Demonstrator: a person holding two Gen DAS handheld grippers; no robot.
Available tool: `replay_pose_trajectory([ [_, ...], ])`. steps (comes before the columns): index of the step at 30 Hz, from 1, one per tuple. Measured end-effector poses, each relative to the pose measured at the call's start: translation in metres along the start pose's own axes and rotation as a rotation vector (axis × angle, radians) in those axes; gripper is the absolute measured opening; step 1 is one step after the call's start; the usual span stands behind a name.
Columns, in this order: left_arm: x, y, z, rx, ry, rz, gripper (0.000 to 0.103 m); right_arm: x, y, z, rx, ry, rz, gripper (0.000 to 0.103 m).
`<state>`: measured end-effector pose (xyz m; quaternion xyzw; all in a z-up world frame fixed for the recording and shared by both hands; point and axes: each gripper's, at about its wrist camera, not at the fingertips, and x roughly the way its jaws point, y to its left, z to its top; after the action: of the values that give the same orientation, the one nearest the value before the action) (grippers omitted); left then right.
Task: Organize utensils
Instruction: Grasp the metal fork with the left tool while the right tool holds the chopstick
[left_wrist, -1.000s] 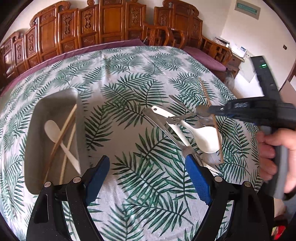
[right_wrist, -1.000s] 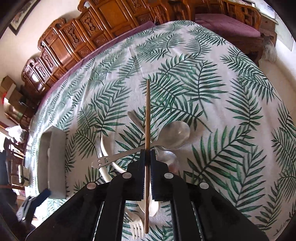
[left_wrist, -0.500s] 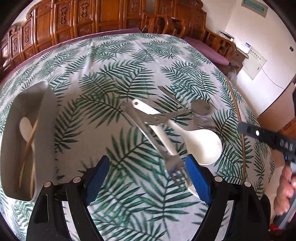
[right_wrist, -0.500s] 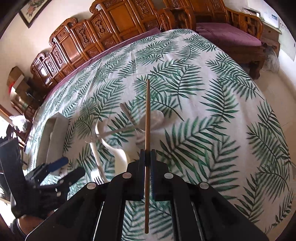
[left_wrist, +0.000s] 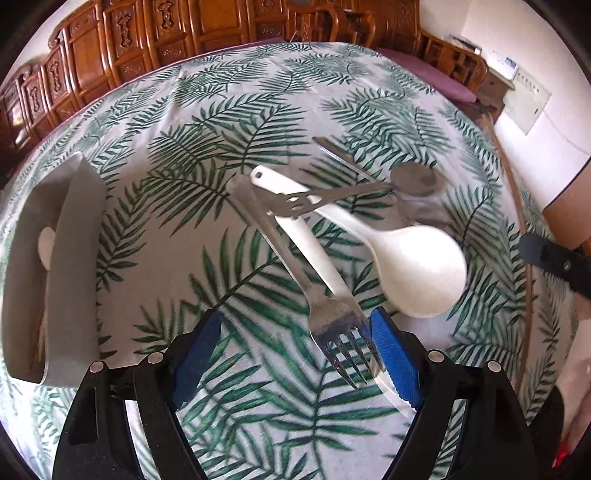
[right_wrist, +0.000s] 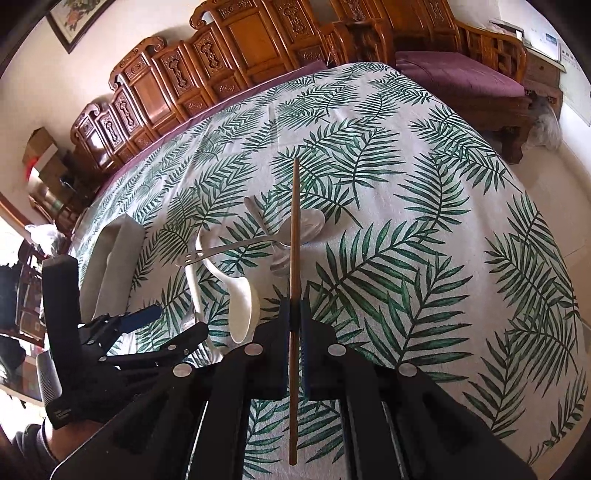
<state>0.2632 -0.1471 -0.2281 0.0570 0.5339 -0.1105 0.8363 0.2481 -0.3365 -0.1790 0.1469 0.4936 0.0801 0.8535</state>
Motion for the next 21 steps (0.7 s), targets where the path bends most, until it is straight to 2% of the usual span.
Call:
replay_pose_trajectory([
  [6, -0.003, 0.017, -0.011, -0.022, 0.013, -0.004, 0.071, -0.003, 0.002, -0.004, -0.002, -0.012, 0.018, 0.006],
  [10, -0.007, 0.020, -0.014, -0.028, 0.006, -0.008, 0.058, 0.000, 0.005, -0.005, -0.014, -0.010, 0.021, 0.006],
  [13, -0.008, 0.013, -0.013, 0.011, 0.000, 0.033, 0.050, 0.000, 0.008, -0.006, -0.039, -0.015, 0.001, 0.006],
  [18, -0.001, 0.010, -0.008, 0.026, 0.033, 0.064, 0.049, 0.001, 0.010, -0.009, -0.060, -0.012, -0.007, 0.006],
  [21, -0.002, 0.007, -0.007, 0.067, 0.029, 0.119, 0.049, 0.002, 0.010, -0.009, -0.061, -0.012, -0.010, 0.006],
])
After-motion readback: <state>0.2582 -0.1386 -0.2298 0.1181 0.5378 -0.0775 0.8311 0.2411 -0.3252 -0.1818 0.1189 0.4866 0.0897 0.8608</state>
